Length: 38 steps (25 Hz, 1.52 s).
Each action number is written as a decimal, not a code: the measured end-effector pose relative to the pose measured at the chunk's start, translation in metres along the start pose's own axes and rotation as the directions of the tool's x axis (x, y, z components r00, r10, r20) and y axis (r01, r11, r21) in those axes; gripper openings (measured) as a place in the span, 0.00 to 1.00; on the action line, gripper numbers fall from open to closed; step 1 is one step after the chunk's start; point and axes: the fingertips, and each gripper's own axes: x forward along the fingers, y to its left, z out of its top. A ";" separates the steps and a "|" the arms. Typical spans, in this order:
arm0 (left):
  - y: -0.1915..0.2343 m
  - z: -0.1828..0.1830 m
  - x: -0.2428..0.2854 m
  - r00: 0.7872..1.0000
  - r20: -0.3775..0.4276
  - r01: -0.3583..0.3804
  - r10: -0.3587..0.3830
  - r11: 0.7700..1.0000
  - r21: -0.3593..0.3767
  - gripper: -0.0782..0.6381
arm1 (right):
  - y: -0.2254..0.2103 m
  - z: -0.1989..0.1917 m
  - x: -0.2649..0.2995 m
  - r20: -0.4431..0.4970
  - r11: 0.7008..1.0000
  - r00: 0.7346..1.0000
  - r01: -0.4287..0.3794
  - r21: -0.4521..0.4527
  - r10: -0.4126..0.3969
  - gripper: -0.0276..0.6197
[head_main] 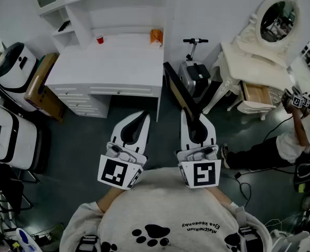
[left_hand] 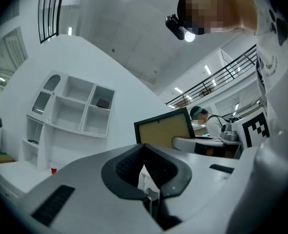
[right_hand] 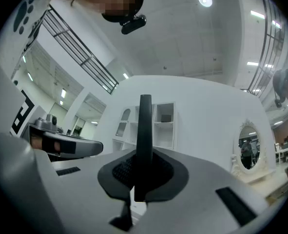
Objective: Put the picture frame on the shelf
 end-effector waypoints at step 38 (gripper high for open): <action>0.100 -0.056 0.092 0.997 -0.025 -0.069 0.068 0.994 -0.087 0.14 | -0.041 -0.076 0.120 -0.016 0.995 1.000 -0.012 0.099 0.014 0.10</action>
